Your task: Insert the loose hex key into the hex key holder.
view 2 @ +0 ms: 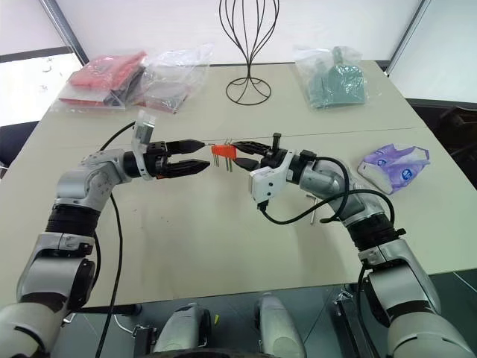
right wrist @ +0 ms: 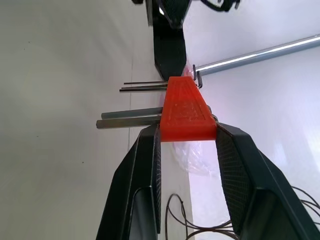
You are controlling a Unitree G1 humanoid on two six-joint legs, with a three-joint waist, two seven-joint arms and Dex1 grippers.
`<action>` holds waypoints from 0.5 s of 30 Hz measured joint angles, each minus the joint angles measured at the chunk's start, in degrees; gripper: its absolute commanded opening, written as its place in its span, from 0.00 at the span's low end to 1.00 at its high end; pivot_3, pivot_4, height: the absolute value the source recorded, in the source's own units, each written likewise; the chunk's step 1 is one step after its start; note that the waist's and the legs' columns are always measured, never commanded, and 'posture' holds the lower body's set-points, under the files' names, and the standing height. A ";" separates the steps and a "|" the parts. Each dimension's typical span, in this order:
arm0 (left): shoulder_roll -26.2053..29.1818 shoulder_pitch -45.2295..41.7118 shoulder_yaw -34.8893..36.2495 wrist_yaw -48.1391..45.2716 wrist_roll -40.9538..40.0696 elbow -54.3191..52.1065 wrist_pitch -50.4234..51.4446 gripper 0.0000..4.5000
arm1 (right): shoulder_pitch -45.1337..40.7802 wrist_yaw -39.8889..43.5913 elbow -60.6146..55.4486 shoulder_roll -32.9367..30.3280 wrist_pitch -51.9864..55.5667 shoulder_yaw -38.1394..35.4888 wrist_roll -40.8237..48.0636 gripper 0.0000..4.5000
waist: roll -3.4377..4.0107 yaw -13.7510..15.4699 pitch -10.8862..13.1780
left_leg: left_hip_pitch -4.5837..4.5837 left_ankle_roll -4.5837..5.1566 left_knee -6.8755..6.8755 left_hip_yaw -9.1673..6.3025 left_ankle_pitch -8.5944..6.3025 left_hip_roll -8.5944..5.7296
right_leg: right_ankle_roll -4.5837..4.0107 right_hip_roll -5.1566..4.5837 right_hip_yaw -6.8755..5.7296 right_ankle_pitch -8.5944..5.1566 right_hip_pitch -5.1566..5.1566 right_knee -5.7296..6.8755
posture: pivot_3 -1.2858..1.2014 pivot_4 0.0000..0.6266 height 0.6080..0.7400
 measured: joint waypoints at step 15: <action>-5.55 -4.76 -0.22 -2.88 2.73 6.88 -3.32 1.00 | 2.01 0.00 -3.98 0.64 2.76 0.07 -0.02 0.22 | -0.01 0.03 0.01 | 0.00 0.00 0.01 -0.02 0.00 -0.02 | 0.01 0.00 0.00 0.00 0.01 0.01 | 0.52 0.24 1.00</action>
